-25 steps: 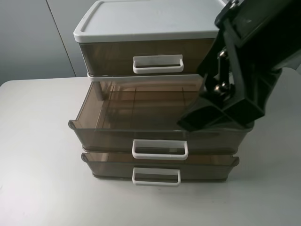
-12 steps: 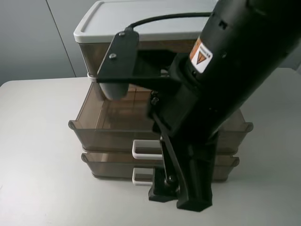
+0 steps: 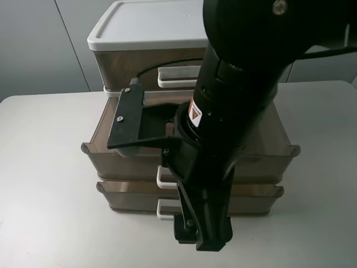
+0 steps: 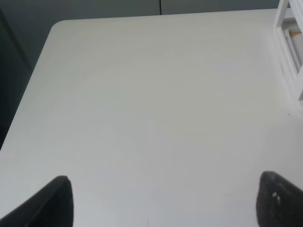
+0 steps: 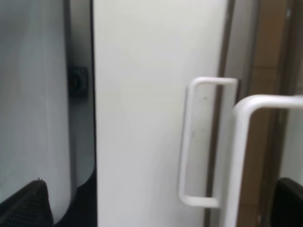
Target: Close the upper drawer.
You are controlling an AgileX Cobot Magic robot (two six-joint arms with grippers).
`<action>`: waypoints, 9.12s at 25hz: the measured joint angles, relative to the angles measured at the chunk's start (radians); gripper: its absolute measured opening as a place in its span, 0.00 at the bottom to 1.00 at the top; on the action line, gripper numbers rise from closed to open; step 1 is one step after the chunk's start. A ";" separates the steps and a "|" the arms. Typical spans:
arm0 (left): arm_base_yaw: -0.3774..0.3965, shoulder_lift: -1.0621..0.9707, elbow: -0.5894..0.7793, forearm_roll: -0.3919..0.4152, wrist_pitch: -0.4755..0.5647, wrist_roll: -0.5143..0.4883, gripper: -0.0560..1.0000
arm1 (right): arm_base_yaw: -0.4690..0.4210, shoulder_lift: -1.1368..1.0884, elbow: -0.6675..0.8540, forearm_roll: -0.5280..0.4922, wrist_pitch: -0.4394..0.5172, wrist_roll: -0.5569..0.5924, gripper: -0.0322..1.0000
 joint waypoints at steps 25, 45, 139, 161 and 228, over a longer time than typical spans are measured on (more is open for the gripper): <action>0.000 0.000 0.000 0.000 0.000 0.002 0.75 | 0.010 0.093 0.012 -0.074 0.003 0.012 0.71; 0.000 0.000 0.000 0.000 0.000 0.002 0.75 | 0.010 0.117 0.012 -0.335 -0.182 0.049 0.71; 0.000 0.000 0.000 0.000 0.000 0.002 0.75 | -0.109 0.070 0.202 -0.414 -0.601 0.351 0.71; 0.000 0.000 0.000 0.000 0.000 0.002 0.75 | -0.116 0.104 0.202 -0.435 -0.764 0.346 0.71; 0.000 0.000 0.000 0.000 0.000 0.002 0.75 | -0.052 -0.423 0.276 -0.167 -0.271 0.452 0.71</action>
